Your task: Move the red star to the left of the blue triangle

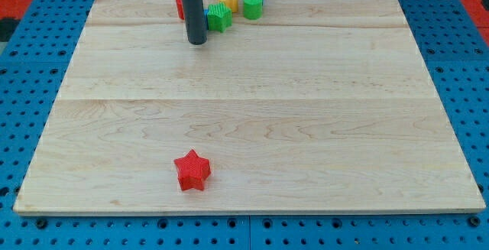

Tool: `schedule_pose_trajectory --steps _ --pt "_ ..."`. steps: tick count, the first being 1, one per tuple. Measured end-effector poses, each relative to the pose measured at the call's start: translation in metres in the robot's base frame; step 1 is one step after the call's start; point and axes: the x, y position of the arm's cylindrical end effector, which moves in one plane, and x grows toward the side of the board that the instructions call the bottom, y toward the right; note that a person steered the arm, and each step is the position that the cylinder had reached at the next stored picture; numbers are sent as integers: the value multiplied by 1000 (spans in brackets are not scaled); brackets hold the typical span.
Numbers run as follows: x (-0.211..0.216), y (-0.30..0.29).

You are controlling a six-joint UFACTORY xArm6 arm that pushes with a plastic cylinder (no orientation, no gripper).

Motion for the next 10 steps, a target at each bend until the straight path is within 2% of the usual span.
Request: schedule_pose_trajectory --steps 2,3,4,5,6,7,8,9,10 --pt "-44 0" --pt "-29 -14" --pt "34 -31" --pt "122 4" --pt "176 90" --pt "230 140" --pt "316 121" --pt "305 76" --pt "277 -9"
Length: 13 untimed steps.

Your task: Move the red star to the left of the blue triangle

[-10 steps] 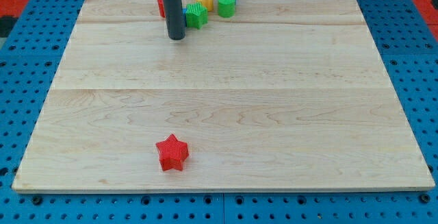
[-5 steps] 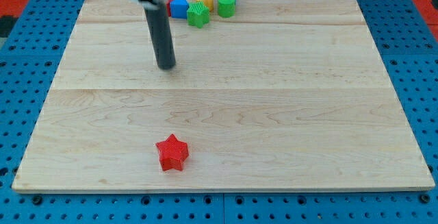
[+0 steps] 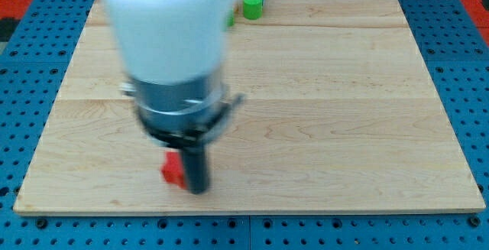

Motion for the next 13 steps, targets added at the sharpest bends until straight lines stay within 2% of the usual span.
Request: schedule_pose_trajectory --steps 1,2,3,5,8,10,13 --pt "-19 -43" --pt "-63 -84" --pt "-109 -87" --pt "-126 -36" --pt "-272 -43" --pt "-247 -138" --pt "-305 -56"
